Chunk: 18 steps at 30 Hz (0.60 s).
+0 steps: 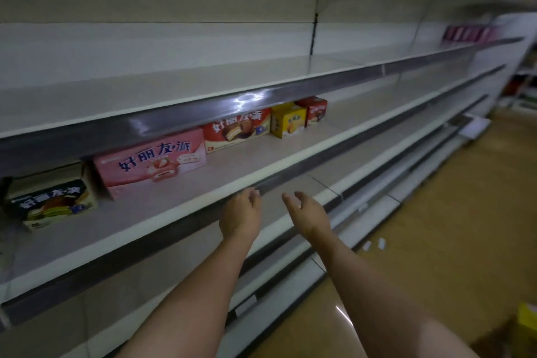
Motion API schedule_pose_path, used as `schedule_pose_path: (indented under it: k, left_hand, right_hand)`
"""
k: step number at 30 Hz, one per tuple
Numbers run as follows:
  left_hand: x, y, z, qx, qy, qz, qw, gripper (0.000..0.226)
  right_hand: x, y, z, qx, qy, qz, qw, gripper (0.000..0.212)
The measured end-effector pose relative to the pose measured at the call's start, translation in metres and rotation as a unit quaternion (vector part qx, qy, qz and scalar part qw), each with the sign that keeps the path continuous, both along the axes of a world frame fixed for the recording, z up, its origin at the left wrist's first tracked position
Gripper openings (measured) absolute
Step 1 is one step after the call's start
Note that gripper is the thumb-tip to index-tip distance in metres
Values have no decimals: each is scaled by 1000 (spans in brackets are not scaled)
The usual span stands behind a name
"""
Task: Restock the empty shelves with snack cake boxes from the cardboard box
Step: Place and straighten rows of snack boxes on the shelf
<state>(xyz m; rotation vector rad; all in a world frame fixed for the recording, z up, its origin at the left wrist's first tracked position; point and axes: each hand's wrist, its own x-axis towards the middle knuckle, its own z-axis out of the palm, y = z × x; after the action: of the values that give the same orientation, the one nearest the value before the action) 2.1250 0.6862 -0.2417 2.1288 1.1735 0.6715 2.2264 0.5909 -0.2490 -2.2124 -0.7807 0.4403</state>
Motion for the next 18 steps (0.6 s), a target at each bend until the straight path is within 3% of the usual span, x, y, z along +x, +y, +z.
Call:
schedule_pose_path:
  k: [10, 18]
  left_hand:
    - [12, -103, -60, -38, 58, -183, 981, 36]
    - [43, -218, -81, -55, 82, -331, 939, 34]
  right_hand:
    - [-28, -147, -51, -34, 38, -197, 979, 62]
    - [-30, -299, -69, -82, 12, -382, 921, 55]
